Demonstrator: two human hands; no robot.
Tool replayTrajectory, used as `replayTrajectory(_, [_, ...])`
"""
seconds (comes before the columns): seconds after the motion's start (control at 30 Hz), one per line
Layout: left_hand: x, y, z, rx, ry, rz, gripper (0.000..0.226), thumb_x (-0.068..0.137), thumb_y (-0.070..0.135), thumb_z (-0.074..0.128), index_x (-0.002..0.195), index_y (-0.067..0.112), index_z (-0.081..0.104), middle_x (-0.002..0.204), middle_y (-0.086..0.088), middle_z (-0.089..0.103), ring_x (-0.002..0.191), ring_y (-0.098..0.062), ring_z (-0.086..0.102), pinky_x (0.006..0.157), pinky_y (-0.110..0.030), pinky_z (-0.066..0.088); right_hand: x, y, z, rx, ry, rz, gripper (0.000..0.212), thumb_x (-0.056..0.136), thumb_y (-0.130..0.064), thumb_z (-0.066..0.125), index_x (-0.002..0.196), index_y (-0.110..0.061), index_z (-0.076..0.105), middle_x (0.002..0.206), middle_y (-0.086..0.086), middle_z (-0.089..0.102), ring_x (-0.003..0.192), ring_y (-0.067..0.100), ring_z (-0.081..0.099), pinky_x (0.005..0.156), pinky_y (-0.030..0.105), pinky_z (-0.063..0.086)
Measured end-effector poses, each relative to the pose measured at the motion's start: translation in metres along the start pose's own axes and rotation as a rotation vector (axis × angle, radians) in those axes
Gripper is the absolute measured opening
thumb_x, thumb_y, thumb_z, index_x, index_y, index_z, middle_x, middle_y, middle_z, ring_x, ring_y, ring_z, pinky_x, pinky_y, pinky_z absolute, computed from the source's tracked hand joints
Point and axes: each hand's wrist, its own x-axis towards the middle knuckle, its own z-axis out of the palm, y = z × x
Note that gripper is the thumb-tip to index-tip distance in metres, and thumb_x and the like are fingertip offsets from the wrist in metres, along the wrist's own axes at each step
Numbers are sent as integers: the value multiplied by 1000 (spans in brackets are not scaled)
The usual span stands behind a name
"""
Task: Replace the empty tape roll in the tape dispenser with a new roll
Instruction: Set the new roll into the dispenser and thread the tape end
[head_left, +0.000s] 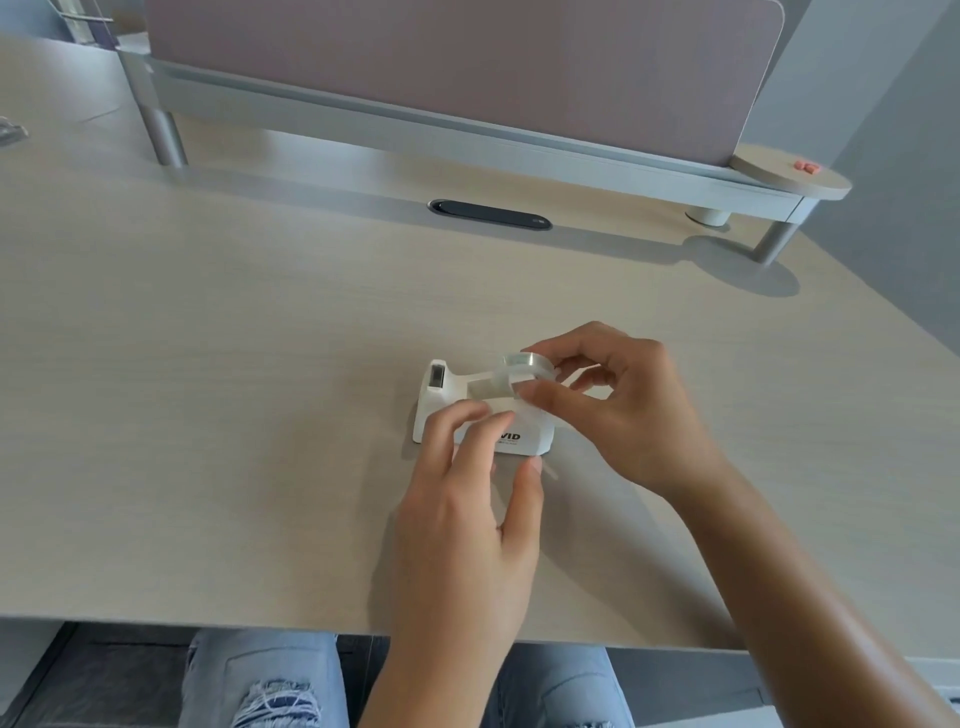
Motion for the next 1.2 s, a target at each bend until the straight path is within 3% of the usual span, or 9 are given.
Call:
replayTrajectory(0.1, [-1,-1,-1,10,-4,-6,34,93,40,57,121,23,69,131,12,60,82,-11,65,70,-40,59,0,-6,1,-109,-26,-23,12,86,-26,83,98,-28,79,97,-9,76,90,13,70,82,39,57])
replayTrajectory(0.23, [-3,-2,-2,32,-7,-10,33,93,36,60,124,27,65,133,13,58,87,-11,67,70,-41,60,5,-20,-3,-261,-67,-27,11,85,-27,81,95,-30,80,92,-10,74,85,7,68,72,14,49])
replayTrajectory(0.3, [-3,-2,-2,53,-13,-11,34,93,36,59,126,28,63,135,12,57,96,-17,69,71,-43,60,9,-29,-5,-364,-127,-21,11,85,-27,79,95,-31,80,90,-11,73,84,5,68,70,11,47])
replayTrajectory(0.5, [-5,-1,-4,81,-34,-19,38,92,42,51,127,30,61,138,15,56,102,-17,68,72,-44,60,20,-51,-8,-573,-280,-19,15,90,-27,71,100,-32,81,90,-16,71,84,-2,64,72,14,49])
replayTrajectory(0.7, [-4,-1,-4,68,-23,-11,38,92,45,52,127,32,61,137,16,56,103,-15,68,71,-42,61,30,-64,-6,-673,-343,3,12,88,-29,71,96,-32,79,89,-17,75,88,7,68,82,36,60])
replayTrajectory(0.83, [-4,0,-3,63,2,-1,41,92,43,52,126,25,65,137,11,61,116,-16,68,78,-34,61,37,-69,-4,-705,-389,17,13,89,-25,71,96,-31,80,89,-16,72,89,10,69,82,34,60])
replayTrajectory(0.93, [-2,0,-3,50,16,6,41,91,40,54,125,20,67,133,7,64,121,-17,66,85,-22,52,41,-69,-2,-730,-392,27,12,88,-27,73,97,-32,79,93,-12,70,89,14,69,81,37,61])
replayTrajectory(1.2, [0,-1,-2,10,28,-28,44,90,36,56,129,17,66,125,3,68,116,-20,67,90,-21,47,39,-63,2,-738,-359,-41,13,90,-26,72,97,-31,82,90,-15,73,83,6,63,76,24,52])
